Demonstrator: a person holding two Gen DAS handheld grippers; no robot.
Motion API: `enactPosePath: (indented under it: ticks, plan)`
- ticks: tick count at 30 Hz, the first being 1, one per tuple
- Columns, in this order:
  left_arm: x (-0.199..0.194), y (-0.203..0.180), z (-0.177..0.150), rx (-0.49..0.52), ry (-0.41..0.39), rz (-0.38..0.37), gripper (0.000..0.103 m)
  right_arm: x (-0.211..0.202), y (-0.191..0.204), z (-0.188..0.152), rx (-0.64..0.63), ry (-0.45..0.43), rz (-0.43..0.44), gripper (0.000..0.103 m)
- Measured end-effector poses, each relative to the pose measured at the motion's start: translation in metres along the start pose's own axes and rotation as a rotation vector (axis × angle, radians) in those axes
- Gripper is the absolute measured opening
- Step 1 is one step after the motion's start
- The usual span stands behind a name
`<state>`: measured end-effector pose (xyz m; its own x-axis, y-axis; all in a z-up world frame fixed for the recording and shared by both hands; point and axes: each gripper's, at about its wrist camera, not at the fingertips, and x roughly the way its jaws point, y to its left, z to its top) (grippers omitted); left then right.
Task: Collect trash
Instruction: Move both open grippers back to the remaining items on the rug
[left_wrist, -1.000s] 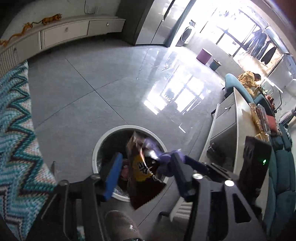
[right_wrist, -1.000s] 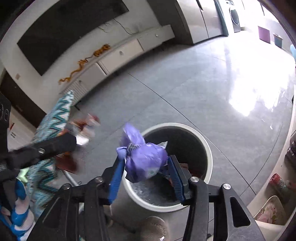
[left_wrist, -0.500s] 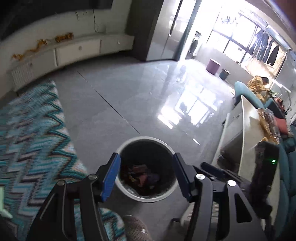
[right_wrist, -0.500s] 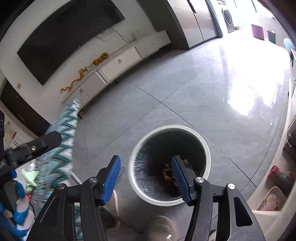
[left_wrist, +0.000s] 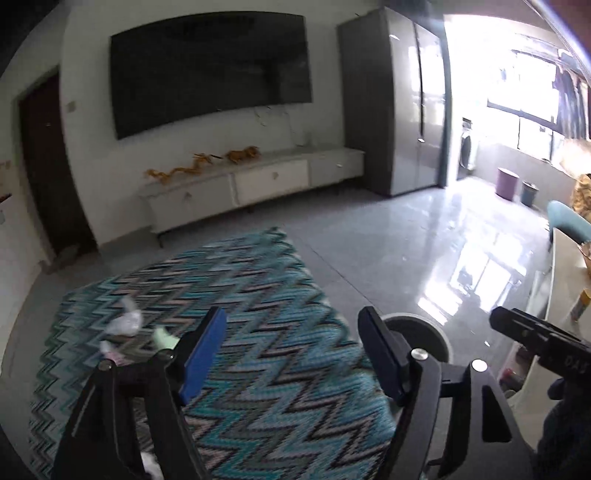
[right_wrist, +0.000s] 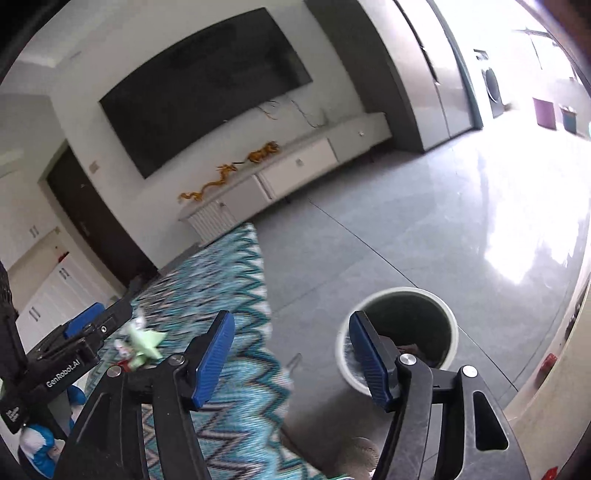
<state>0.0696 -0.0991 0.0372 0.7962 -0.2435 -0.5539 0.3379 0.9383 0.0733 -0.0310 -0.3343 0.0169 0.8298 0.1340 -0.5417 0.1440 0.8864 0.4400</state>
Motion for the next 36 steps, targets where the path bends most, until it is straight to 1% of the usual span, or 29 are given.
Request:
enactPosePath:
  ticks: [2, 6, 15, 20, 26, 30, 33, 36]
  plan:
    - [-0.015, 0.017, -0.003, -0.019, -0.022, 0.039, 0.073, -0.003, 0.018, -0.001, -0.025, -0.003, 0.015, 0.062]
    - [-0.042, 0.044, -0.012, -0.040, -0.070, 0.086, 0.073, -0.008, 0.055, -0.004, -0.085, -0.006, 0.041, 0.063]
    - [-0.087, 0.090, -0.033, -0.079, -0.130, 0.114, 0.073, -0.023, 0.117, -0.013, -0.199, -0.016, 0.069, 0.063]
    - [-0.100, 0.115, -0.043, -0.107, -0.147, 0.128, 0.073, -0.025, 0.146, -0.020, -0.255, -0.017, 0.077, 0.064]
    - [-0.105, 0.141, -0.056, -0.143, -0.143, 0.133, 0.073, -0.022, 0.172, -0.029, -0.304, -0.004, 0.090, 0.064]
    - [-0.105, 0.167, -0.065, -0.178, -0.128, 0.141, 0.073, -0.016, 0.179, -0.033, -0.321, 0.012, 0.088, 0.064]
    - [-0.101, 0.196, -0.070, -0.214, -0.111, 0.177, 0.073, -0.010, 0.181, -0.034, -0.330, 0.024, 0.079, 0.064]
    - [-0.090, 0.221, -0.079, -0.228, -0.071, 0.223, 0.073, -0.002, 0.182, -0.036, -0.332, 0.043, 0.078, 0.064]
